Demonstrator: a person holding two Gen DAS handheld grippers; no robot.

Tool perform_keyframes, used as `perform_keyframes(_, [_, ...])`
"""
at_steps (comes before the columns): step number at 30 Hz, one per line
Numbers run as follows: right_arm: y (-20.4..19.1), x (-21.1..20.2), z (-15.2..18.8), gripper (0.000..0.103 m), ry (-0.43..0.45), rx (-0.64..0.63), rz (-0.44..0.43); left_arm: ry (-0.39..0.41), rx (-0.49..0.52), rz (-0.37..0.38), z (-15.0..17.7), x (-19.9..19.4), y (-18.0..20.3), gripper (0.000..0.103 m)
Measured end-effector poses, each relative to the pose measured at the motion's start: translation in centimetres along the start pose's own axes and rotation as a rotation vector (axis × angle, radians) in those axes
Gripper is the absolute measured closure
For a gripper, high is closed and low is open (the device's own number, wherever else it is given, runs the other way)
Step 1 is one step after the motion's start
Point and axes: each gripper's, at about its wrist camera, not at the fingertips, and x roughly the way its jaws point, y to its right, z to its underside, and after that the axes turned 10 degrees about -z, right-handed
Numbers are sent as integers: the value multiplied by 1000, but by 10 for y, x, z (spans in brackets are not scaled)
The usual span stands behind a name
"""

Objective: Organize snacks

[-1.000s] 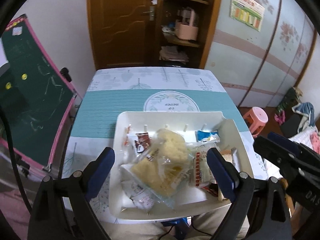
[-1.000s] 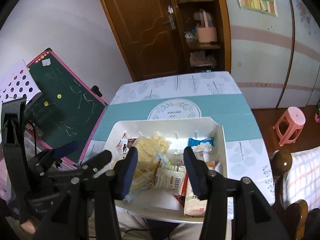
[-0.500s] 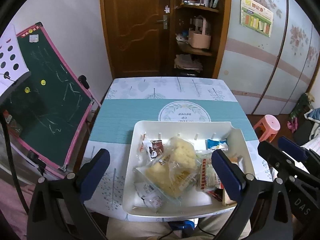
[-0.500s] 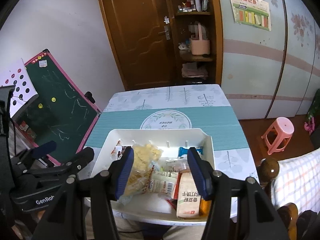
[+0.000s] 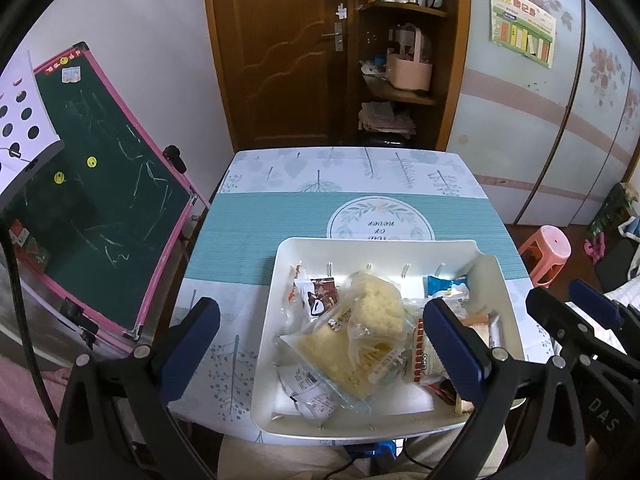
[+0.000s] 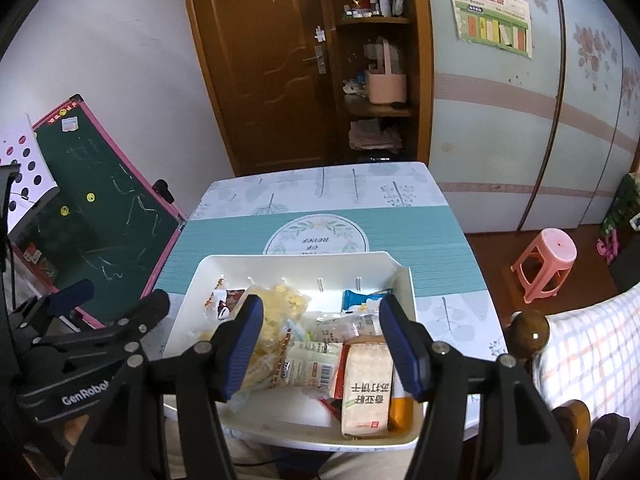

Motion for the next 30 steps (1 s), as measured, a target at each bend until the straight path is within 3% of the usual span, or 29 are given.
perform_keyframes(30, [-1, 10, 3, 42, -29, -4, -21, -25, -6, 13, 4, 6, -1, 2])
